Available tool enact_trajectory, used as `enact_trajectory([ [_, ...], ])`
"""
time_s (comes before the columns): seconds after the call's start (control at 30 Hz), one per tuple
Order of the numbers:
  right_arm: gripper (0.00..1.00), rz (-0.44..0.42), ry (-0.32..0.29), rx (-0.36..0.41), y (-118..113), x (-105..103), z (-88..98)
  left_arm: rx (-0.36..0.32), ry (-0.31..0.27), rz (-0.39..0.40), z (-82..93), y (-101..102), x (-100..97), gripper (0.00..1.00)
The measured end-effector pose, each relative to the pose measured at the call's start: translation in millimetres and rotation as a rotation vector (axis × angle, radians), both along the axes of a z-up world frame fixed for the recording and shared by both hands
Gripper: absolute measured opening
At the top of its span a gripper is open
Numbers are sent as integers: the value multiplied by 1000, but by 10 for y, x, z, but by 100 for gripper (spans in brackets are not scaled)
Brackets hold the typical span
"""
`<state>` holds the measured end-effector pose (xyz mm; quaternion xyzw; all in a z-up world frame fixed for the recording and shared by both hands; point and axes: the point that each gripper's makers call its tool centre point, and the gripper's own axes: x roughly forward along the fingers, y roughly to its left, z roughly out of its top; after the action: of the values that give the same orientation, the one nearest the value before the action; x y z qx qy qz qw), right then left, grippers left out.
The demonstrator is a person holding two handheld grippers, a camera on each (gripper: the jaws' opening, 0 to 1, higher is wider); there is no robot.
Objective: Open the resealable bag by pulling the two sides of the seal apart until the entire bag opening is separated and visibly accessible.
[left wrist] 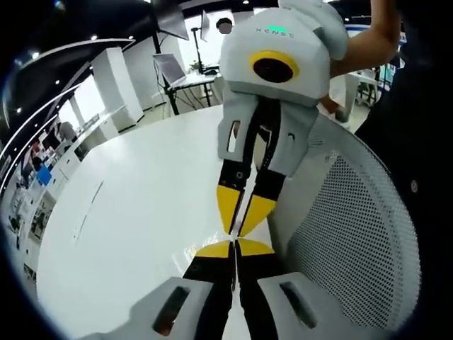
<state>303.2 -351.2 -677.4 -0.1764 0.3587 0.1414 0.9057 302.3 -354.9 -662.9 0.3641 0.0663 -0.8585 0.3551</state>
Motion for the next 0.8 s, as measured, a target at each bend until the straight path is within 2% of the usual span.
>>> enact_trajectory([
  [0.03,0,0,0,0,1,-1,-1,0,-1,-1,0,0,0,0],
  [0.1,0,3,-1,6,17,0,0,-13,-59,-66,-9,25,5,0],
  [0.13,0,2,-2,1,20,3,1,-18,-59,-47,-1,16,-2,0],
  [0.3,0,6,2,-5,16,7,-8,-22,-88,-69,-13,14,3,0],
  [0.43,0,-7,-16,8,-4,14,34,-42,-57,-52,51,16,7,0],
  [0.57,0,-10,-23,22,20,32,45,-35,-51,-41,66,21,23,0],
  [0.63,0,3,-11,24,45,36,26,-8,-57,-50,50,58,21,0],
  [0.8,0,-4,17,-1,11,3,-37,-12,-65,-39,81,62,67,0],
])
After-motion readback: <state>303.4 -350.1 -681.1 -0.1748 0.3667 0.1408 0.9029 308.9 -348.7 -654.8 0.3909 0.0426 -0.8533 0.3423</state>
